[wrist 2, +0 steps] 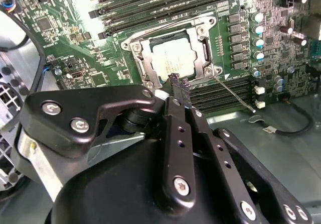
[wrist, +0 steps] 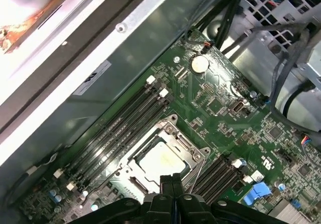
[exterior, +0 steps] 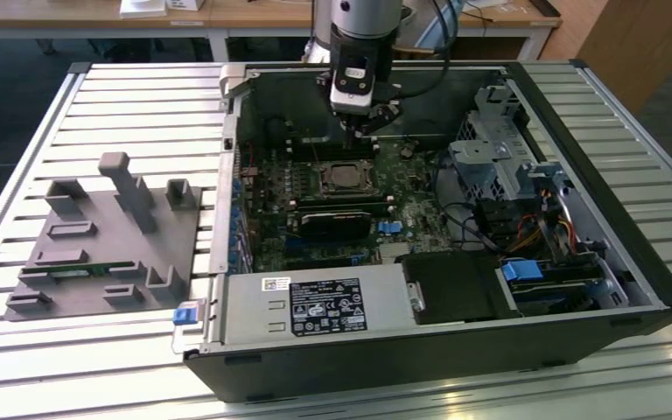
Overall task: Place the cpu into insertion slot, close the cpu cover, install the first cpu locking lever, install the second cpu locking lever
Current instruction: 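Install the first cpu locking lever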
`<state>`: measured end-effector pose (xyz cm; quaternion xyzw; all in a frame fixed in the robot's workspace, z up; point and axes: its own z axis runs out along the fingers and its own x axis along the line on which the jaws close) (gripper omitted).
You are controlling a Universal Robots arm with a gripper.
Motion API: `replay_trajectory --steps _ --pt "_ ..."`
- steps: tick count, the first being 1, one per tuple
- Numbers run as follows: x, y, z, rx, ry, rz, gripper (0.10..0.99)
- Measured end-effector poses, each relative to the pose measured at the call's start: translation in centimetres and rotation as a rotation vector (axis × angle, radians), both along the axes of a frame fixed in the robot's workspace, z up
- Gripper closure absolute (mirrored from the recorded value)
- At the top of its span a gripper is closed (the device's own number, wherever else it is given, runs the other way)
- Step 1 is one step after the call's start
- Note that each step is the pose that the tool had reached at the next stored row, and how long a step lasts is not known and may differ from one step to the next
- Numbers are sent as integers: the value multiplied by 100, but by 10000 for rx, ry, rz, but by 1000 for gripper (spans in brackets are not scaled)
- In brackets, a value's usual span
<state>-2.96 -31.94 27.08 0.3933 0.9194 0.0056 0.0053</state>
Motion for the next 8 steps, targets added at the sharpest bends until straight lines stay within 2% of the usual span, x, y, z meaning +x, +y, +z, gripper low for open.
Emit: replay_trajectory --steps 8 --pt "0 0 0 0 0 594 980"
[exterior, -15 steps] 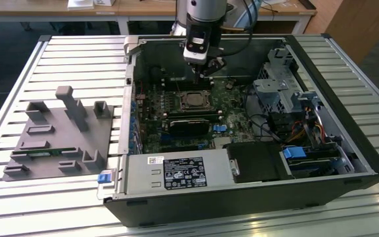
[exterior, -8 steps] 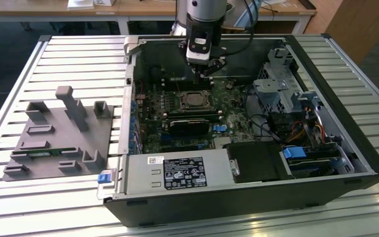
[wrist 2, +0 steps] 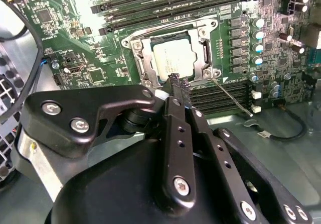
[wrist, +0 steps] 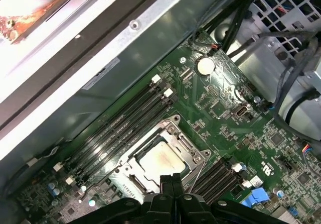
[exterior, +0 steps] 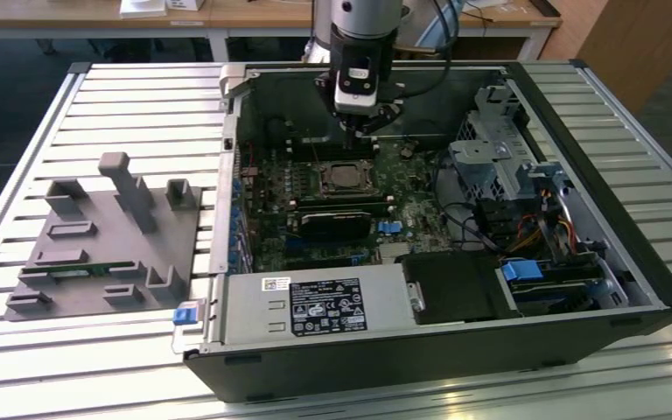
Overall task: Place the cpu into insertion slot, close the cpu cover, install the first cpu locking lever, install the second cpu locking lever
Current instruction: 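Install the first cpu locking lever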
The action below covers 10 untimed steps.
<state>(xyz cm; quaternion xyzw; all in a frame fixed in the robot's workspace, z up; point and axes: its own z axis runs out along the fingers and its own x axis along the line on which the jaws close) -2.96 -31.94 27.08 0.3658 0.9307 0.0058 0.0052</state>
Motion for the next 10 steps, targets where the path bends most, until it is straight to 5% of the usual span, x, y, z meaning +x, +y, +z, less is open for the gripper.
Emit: replay_trajectory --steps 10 --pt "0 0 0 -9 0 651 980"
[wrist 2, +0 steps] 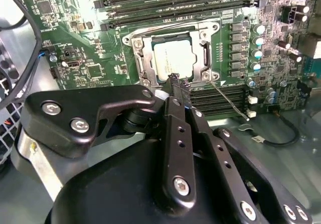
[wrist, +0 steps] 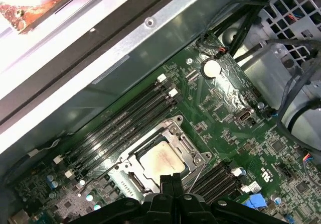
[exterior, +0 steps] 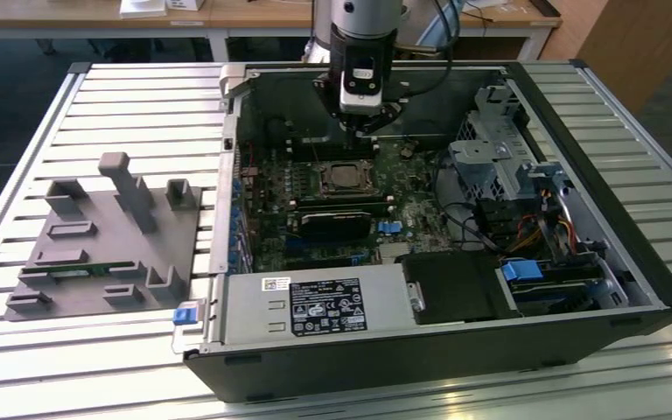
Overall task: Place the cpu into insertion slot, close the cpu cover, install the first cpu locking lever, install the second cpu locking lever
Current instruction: 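Install the first cpu locking lever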
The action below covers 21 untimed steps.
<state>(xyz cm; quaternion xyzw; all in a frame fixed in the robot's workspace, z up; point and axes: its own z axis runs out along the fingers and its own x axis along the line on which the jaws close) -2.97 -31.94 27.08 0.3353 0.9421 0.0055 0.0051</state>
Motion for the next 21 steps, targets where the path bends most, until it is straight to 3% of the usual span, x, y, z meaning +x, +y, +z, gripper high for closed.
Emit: replay_trajectory --steps 21 --pt "0 0 0 -15 1 1202 980"
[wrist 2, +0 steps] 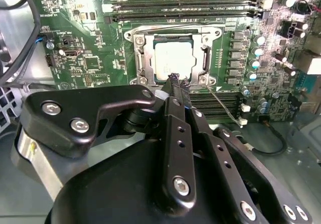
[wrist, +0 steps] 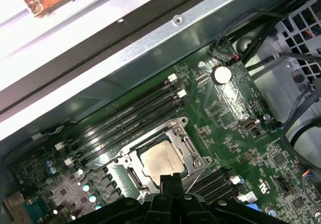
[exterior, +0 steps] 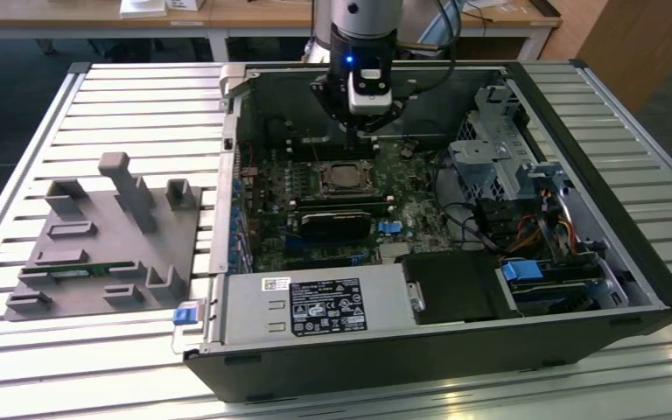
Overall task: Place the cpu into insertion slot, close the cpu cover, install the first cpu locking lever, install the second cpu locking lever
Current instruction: 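Install the first cpu locking lever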
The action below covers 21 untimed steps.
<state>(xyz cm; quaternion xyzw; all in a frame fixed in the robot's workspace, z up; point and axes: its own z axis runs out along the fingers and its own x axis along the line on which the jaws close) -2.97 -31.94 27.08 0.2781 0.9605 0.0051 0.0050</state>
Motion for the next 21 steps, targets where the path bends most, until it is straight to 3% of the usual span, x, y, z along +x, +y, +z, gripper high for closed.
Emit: replay_trajectory --steps 9,21 --pt "0 0 0 -14 0 551 980" --pt "0 0 -2 -25 -1 2336 980"
